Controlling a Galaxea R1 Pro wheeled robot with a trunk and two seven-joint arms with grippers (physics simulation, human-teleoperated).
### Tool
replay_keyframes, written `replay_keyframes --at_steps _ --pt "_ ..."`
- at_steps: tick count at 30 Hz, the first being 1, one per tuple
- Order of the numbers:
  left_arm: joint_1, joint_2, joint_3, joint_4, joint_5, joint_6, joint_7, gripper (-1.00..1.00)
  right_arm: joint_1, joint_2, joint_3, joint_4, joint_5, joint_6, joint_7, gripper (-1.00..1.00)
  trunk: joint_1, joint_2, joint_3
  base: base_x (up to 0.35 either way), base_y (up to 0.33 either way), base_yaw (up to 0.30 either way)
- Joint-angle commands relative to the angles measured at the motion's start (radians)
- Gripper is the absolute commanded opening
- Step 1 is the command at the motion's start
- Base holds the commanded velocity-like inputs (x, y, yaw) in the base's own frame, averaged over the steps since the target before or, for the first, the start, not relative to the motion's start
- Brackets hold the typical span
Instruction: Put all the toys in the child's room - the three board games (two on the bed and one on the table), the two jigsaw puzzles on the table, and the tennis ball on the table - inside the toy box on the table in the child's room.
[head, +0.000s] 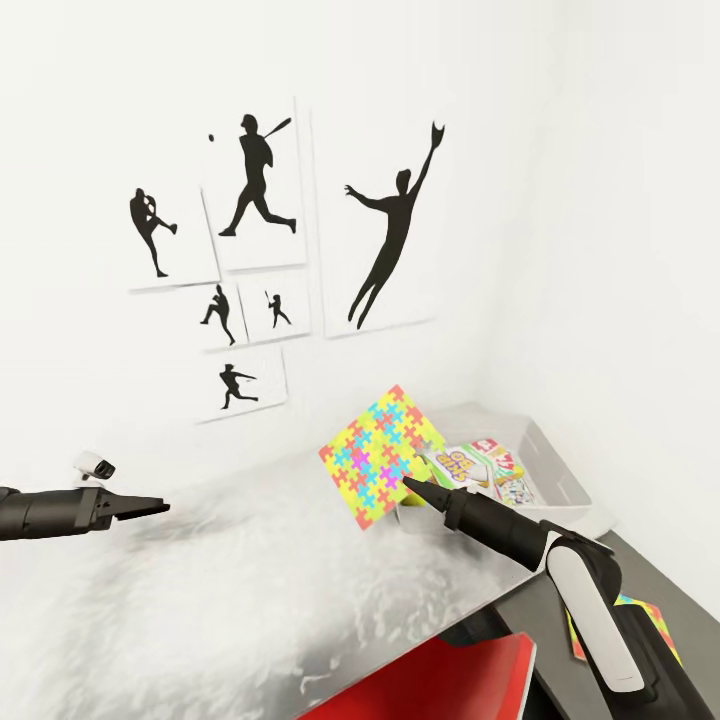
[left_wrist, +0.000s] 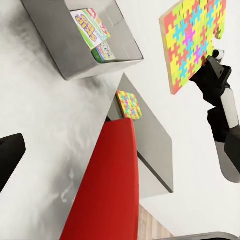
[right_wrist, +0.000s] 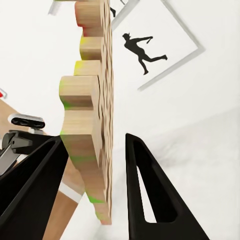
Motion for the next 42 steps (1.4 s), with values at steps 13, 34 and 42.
replay_keyframes --at_steps 13,34,42 --pt "-0.001 0.0 0.0 0.0 0.0 0.01 -0.004 1.0 -0.001 0.0 0.0 -0.001 -0.005 0.006 -0.001 -1.0 0.001 -0.002 -0.002 0.039 0.0 0.0" --pt "-0.001 0.0 -0.002 0.0 0.0 0.01 -0.004 1.0 -0.001 -0.003 -0.009 0.0 -0.006 0.008 0.002 -1.0 0.001 -0.002 -0.002 0.021 0.0 0.0" --pt "-0.001 0.0 -0.001 0.0 0.0 0.01 -0.004 1.0 -0.001 0.0 -0.065 0.001 -0.007 0.067 0.005 -1.0 0.001 -0.002 -0.002 0.0 0.0 0.0"
